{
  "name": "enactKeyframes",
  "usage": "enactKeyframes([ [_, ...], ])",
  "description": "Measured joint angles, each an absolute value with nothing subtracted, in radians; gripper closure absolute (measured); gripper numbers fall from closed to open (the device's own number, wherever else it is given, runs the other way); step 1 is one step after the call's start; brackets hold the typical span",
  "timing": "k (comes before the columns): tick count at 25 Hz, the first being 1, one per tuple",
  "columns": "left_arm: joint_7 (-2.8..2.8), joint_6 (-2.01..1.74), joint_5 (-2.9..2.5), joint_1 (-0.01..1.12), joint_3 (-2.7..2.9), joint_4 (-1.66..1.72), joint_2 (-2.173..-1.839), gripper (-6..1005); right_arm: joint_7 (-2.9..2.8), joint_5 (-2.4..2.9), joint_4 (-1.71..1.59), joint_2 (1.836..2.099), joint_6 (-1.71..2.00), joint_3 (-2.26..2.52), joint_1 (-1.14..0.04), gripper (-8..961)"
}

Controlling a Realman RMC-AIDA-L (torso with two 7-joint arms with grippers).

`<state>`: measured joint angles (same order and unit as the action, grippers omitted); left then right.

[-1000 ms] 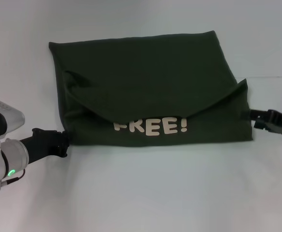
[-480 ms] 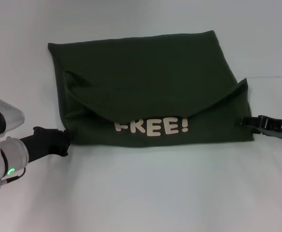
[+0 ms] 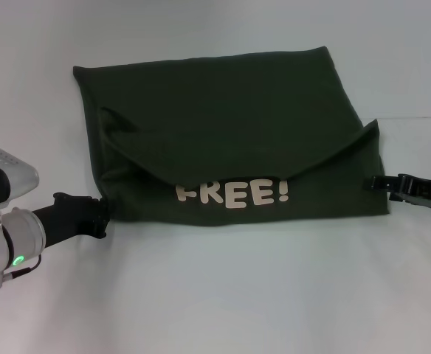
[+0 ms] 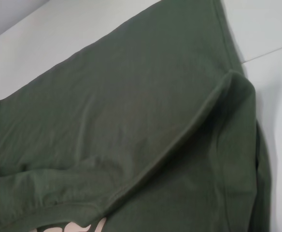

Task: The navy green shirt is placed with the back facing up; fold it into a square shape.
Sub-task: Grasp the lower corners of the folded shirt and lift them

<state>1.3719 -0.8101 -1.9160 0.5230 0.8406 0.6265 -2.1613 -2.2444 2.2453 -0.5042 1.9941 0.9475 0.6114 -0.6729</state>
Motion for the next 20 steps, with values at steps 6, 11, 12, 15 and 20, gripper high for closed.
enactKeyframes([
  [6,1.372,-0.810,-1.916,0.523,0.841,0.628,-2.161,998,-2.244,2.246,-0.504,2.003,0.926,0.632,-0.673,196],
  [11,1.372,-0.810,-1.916,0.523,0.841,0.628,-2.160,998,-2.244,2.246,-0.504,2.005,0.913,0.640,-0.673,200],
  [12,1.372,-0.809,-1.916,0.523,0.841,0.628,-2.160,998,-2.244,2.246,-0.502,2.006,0.910,0.643,-0.674,202],
  [15,1.372,-0.806,-1.916,0.523,0.841,0.628,-2.160,998,-2.239,2.243,-0.497,2.009,0.902,0.654,-0.677,206],
  [20,1.371,-0.806,-1.916,0.523,0.841,0.627,-2.160,997,-2.217,2.237,-0.506,2.026,0.900,0.658,-0.683,255],
])
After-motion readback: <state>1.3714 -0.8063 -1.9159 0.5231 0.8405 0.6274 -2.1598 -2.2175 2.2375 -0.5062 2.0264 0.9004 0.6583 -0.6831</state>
